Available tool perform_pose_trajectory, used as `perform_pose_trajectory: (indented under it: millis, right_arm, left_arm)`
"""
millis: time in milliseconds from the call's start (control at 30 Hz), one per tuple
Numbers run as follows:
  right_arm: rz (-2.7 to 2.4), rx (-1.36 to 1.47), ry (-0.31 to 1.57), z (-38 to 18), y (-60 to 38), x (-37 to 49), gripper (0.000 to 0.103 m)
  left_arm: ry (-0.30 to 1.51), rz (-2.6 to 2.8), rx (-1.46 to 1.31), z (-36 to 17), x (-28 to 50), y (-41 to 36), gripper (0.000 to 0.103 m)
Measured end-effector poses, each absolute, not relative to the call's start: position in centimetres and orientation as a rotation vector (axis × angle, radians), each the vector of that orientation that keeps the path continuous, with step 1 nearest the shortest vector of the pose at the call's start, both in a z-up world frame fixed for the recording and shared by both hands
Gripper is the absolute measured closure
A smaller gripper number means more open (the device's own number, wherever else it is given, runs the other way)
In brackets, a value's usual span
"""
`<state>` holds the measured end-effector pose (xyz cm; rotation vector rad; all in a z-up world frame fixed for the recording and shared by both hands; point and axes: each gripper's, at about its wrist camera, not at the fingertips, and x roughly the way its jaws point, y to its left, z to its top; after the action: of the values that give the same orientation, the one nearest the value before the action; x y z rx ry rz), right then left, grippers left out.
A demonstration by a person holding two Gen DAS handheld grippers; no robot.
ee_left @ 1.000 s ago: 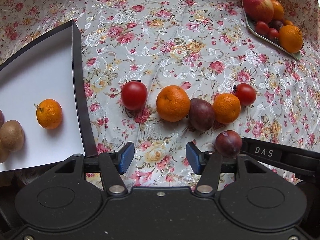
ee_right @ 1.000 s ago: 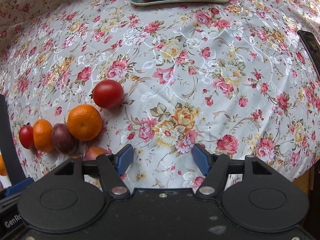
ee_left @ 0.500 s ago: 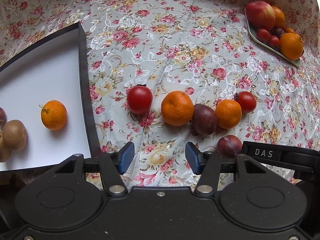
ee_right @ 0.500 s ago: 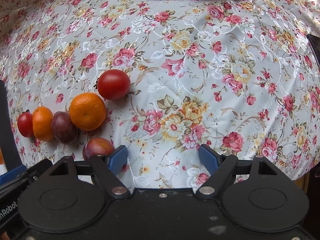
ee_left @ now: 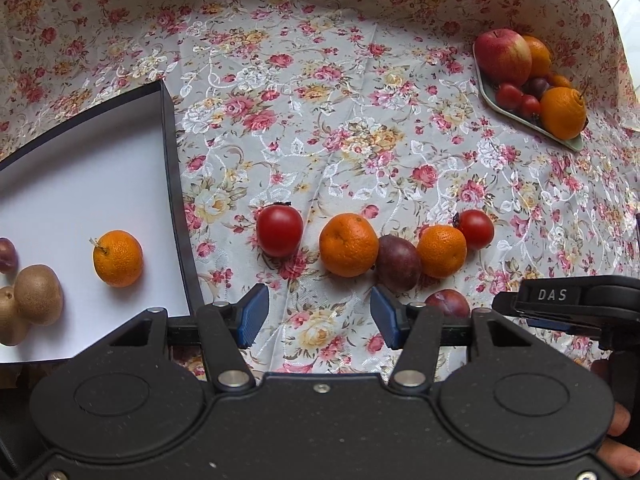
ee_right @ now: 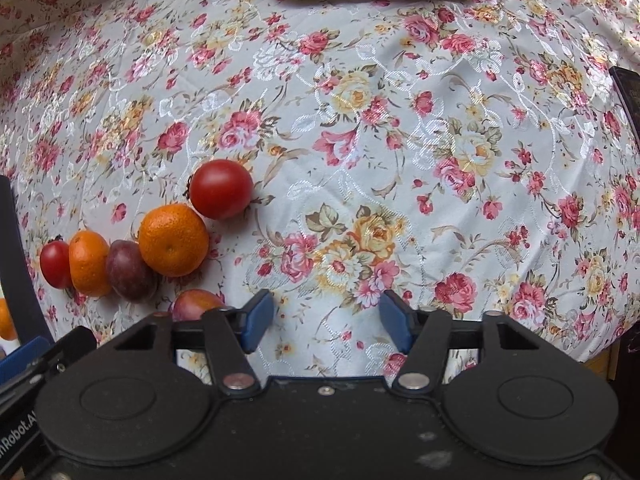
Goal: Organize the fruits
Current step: 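Grasp a dark plum with the right tool while the left tool approaches an orange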
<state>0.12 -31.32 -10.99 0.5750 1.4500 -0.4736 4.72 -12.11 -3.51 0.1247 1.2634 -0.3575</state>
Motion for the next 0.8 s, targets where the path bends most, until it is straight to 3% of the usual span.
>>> perform_pose_trajectory:
  millis: [33,133,467,800]
  right_arm:
    - [-0.479,0.596,1.438,-10.4,-31.7,0.1,0.060]
    - [-0.472,0.671,1.399,-9.2,-32.7,-0.3,0.062]
    - [-0.318,0.601,1.320,-5.6,-29.1,0.6,0.062]
    - [-0.324,0.507,1.375,-7.5,-25.7,1.7,0.062]
  left_arm:
    - [1.257,-0.355,0.112,-3.3,4.8,-11.8,0.043]
    - [1.249,-0.351,0.082,-3.0,5.2,-11.2,0.043]
    - [1.208,-0.346,0.048,-2.1,5.6,-9.8,0.043]
    - [1.224,-0.325,-0.020,-2.3,6.2,-8.7,0.043]
